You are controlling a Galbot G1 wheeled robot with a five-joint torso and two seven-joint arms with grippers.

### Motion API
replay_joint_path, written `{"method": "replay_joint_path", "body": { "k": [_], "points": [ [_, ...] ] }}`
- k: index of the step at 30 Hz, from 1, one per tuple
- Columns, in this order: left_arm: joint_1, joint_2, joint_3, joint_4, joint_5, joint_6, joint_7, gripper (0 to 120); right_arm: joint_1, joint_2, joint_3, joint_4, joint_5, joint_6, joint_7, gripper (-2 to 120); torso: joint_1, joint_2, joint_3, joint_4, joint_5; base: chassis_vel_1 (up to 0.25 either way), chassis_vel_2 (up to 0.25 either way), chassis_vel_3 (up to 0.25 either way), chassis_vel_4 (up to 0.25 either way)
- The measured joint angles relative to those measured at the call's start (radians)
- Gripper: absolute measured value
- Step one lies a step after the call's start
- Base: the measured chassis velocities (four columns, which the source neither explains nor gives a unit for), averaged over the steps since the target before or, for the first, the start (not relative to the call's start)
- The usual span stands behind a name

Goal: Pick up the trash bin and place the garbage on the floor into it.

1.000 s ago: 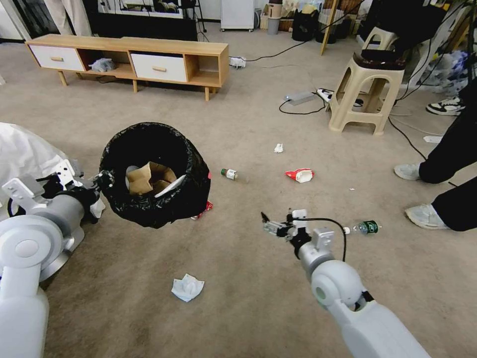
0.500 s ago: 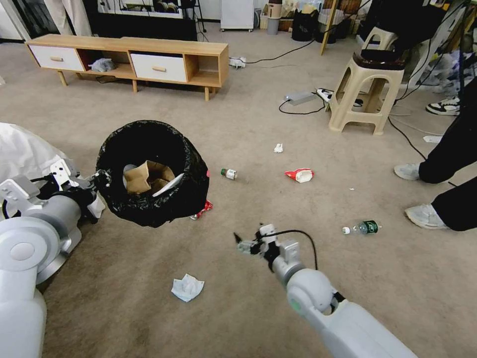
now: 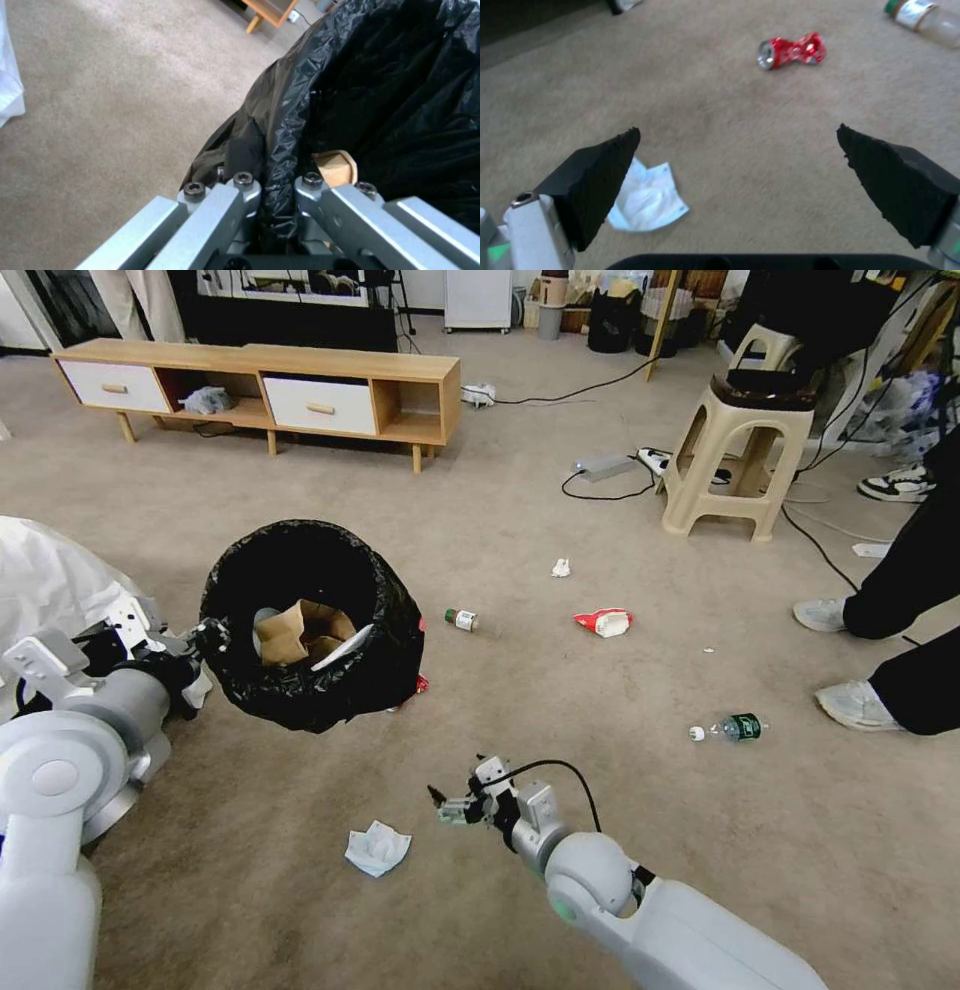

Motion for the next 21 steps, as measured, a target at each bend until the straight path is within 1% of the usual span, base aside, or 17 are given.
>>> {"method": "replay_joint_path", "body": {
  "k": [5, 7, 10, 12, 18, 21],
  "points": [
    [0.000, -0.009, 0.016, 0.002, 0.014, 0.000, 0.003, 0, 0.032, -0.006, -0.049, -0.024, 0.004, 0.014, -0.011, 100, 0.000, 0.000, 0.000, 0.0000, 0.0000, 0.000, 0.000, 0.000, 0.000],
    [0.002, -0.020, 0.030, 0.002, 0.031, 0.000, 0.009, 0, 0.059, -0.005, -0.090, -0.039, 0.015, 0.019, -0.014, 100, 0.000, 0.000, 0.000, 0.0000, 0.0000, 0.000, 0.000, 0.000, 0.000],
    [0.003, -0.024, 0.034, 0.002, 0.037, 0.000, 0.010, 0, 0.069, -0.004, -0.106, -0.043, 0.019, 0.020, -0.015, 100, 0.000, 0.000, 0.000, 0.0001, 0.0000, 0.000, 0.000, 0.000, 0.000],
    [0.004, -0.029, 0.044, 0.002, 0.046, 0.000, 0.013, 0, 0.096, -0.002, -0.146, -0.048, 0.030, 0.021, -0.016, 100, 0.000, 0.000, 0.000, 0.0001, 0.0000, 0.000, 0.000, 0.000, 0.000],
    [0.003, -0.030, 0.048, 0.002, 0.048, 0.000, 0.014, 0, 0.147, 0.000, -0.204, -0.057, 0.041, 0.027, -0.025, 100, 0.000, 0.000, 0.000, 0.0001, 0.0000, 0.000, 0.000, 0.000, 0.000],
    [0.004, -0.031, 0.048, 0.002, 0.048, 0.000, 0.018, 0, 0.191, 0.013, -0.250, -0.068, 0.064, 0.031, -0.028, 100, 0.000, 0.000, 0.000, 0.0001, 0.0000, 0.000, 0.000, 0.000, 0.000]
  ]
}}
